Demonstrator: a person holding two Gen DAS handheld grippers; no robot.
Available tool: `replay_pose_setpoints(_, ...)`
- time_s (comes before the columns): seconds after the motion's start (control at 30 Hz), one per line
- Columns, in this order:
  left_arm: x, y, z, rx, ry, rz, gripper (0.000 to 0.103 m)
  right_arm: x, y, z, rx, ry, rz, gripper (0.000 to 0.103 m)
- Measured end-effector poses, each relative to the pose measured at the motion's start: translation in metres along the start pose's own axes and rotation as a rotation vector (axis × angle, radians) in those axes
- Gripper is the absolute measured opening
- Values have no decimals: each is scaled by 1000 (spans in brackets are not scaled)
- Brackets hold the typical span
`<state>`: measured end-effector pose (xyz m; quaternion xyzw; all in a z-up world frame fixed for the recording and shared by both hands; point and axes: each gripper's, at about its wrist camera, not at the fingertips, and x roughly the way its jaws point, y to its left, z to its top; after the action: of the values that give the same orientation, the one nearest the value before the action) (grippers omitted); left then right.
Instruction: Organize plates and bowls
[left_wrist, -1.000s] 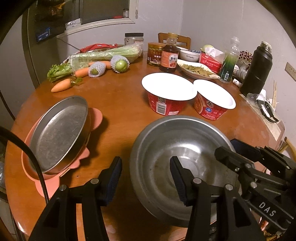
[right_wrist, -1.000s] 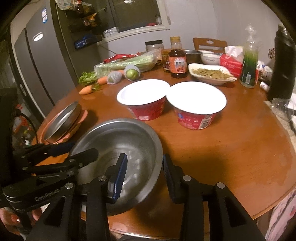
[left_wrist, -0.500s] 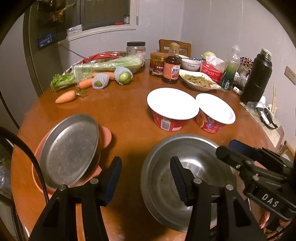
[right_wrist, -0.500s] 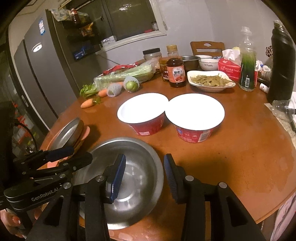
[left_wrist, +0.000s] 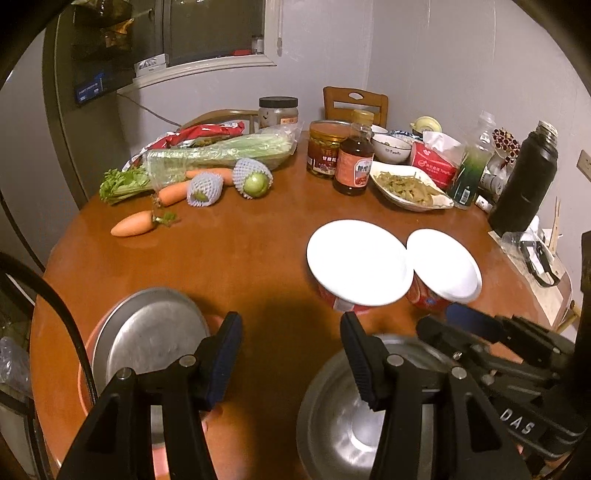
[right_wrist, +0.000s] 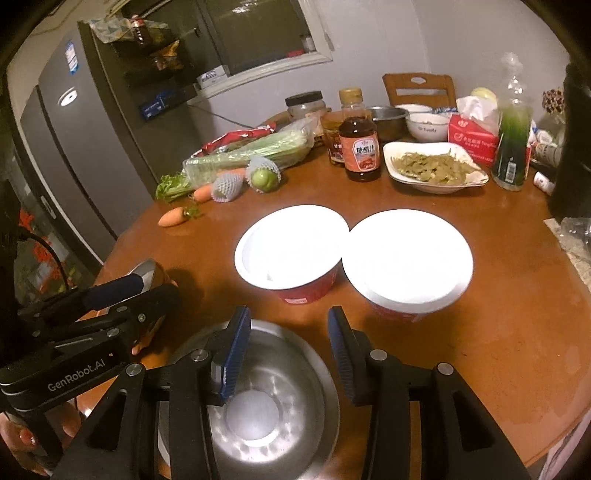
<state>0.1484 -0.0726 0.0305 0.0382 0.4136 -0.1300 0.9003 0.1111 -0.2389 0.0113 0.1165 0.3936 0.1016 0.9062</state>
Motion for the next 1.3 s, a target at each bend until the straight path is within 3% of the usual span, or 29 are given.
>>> replay_pose_setpoints(0.77, 64, -5, 47, -12, 80, -19, 55, 47, -17, 29, 85, 87, 22, 45)
replay_pose_setpoints(1.3, 104, -12, 54, -18, 135, -52, 55, 68, -24, 41, 62, 114, 10, 45)
